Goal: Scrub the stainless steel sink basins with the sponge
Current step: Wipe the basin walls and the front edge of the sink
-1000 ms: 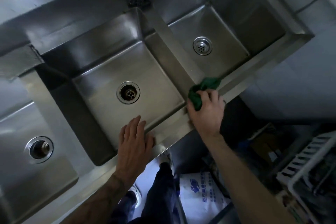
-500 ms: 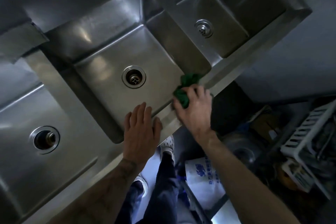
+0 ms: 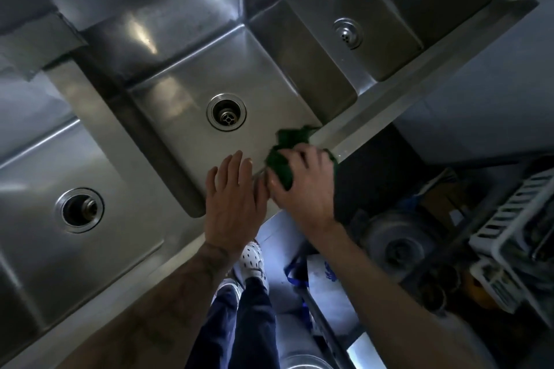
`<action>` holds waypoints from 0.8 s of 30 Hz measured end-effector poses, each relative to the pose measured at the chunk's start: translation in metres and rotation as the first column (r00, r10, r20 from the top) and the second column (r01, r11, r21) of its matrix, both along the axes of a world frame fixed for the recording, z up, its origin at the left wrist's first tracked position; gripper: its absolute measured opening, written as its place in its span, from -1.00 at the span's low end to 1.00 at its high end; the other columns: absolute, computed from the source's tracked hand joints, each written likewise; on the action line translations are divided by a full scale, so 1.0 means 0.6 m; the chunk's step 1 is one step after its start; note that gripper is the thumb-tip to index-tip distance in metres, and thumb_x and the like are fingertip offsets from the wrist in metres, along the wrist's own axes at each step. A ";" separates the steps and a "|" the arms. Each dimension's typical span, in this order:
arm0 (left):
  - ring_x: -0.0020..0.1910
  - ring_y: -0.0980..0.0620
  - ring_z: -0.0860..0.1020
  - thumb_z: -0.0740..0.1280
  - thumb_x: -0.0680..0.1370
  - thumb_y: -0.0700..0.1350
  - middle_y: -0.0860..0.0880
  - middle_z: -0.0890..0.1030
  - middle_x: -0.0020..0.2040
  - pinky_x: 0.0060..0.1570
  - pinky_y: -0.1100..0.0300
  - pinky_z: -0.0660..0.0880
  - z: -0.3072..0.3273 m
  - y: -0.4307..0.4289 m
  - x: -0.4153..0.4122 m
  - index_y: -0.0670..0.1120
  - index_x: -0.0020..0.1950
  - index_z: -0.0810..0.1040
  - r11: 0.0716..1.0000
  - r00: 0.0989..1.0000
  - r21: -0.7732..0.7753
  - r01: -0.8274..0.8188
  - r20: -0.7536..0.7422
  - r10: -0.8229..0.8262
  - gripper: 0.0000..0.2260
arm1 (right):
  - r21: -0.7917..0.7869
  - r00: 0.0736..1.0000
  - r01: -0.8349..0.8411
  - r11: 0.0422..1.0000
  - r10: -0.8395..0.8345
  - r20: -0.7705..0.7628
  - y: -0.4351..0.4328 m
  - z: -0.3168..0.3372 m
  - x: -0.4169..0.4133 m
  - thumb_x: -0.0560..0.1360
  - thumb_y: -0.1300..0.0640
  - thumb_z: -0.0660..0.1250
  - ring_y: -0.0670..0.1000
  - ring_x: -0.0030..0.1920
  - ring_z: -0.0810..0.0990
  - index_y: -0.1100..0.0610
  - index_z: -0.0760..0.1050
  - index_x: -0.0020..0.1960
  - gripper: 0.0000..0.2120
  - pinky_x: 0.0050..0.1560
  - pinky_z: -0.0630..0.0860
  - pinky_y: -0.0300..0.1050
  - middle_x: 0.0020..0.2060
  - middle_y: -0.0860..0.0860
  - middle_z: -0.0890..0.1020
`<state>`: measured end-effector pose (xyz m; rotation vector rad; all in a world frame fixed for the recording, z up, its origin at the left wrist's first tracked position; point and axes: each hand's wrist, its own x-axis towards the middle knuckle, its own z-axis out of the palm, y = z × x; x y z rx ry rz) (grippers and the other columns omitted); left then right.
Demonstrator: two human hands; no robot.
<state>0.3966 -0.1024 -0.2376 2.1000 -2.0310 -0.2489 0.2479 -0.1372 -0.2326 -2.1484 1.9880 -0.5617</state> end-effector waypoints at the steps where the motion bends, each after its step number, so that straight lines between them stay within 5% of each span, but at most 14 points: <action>1: 0.41 -0.26 0.52 0.18 0.70 0.01 -0.21 0.54 0.46 0.43 -0.22 0.39 0.004 0.000 0.000 -0.20 0.37 0.55 1.000 1.000 -0.001 -0.008 -0.010 0.008 -0.62 | -0.004 0.996 -0.094 0.996 0.094 -0.013 0.010 -0.001 -0.002 0.51 -0.14 0.40 0.16 0.07 0.55 0.10 0.65 0.19 -0.61 0.15 0.45 0.06 0.12 0.11 0.61; 3: 0.40 -0.26 0.53 0.16 0.69 0.00 -0.20 0.54 0.46 0.42 -0.21 0.41 0.013 0.001 -0.001 -0.20 0.36 0.55 0.999 0.999 0.000 -0.032 -0.035 0.032 -0.61 | -0.005 0.987 -0.155 0.988 0.155 -0.043 -0.013 0.004 -0.034 0.51 -0.12 0.41 0.20 0.06 0.56 0.11 0.65 0.20 -0.61 0.14 0.46 0.07 0.12 0.12 0.61; 9: 0.39 -0.26 0.53 0.24 0.67 -0.05 -0.21 0.55 0.44 0.39 -0.21 0.43 0.037 0.028 0.025 -0.22 0.34 0.56 0.998 0.998 -0.035 -0.047 -0.052 0.045 -0.66 | -0.002 0.983 0.179 0.984 -0.179 -0.036 -0.061 0.012 -0.049 0.50 -0.12 0.39 0.22 0.02 0.52 0.14 0.64 0.15 -0.62 0.13 0.44 0.07 0.08 0.16 0.59; 15: 0.46 -0.33 0.46 0.31 0.68 -0.11 -0.26 0.48 0.50 0.46 -0.24 0.35 0.062 0.096 0.111 -0.25 0.36 0.55 0.984 0.985 0.050 -0.169 0.046 0.167 -0.69 | 0.005 0.961 -0.273 0.962 0.273 0.040 0.068 0.005 0.058 0.48 -0.09 0.42 0.16 0.09 0.54 0.12 0.62 0.17 -0.63 0.13 0.47 0.07 0.10 0.11 0.61; 18: 0.47 -0.36 0.45 0.40 0.65 -0.13 -0.30 0.46 0.50 0.44 -0.27 0.37 0.066 0.130 0.149 -0.29 0.41 0.52 0.979 0.978 0.048 -0.198 0.081 0.194 -0.62 | -0.013 0.990 -0.141 0.990 0.141 0.018 0.031 0.008 0.024 0.45 -0.01 0.46 0.23 0.02 0.56 0.17 0.65 0.13 -0.66 0.10 0.48 0.08 0.06 0.17 0.62; 24: 0.49 -0.35 0.42 0.23 0.70 -0.08 -0.30 0.44 0.52 0.46 -0.25 0.36 0.061 0.194 0.196 -0.28 0.41 0.50 0.956 0.958 0.065 -0.286 0.006 0.286 -0.64 | 0.026 0.993 0.050 0.998 -0.053 0.102 0.107 0.011 0.126 0.50 -0.07 0.40 0.13 0.14 0.44 0.08 0.60 0.18 -0.67 0.20 0.47 0.13 0.13 0.11 0.57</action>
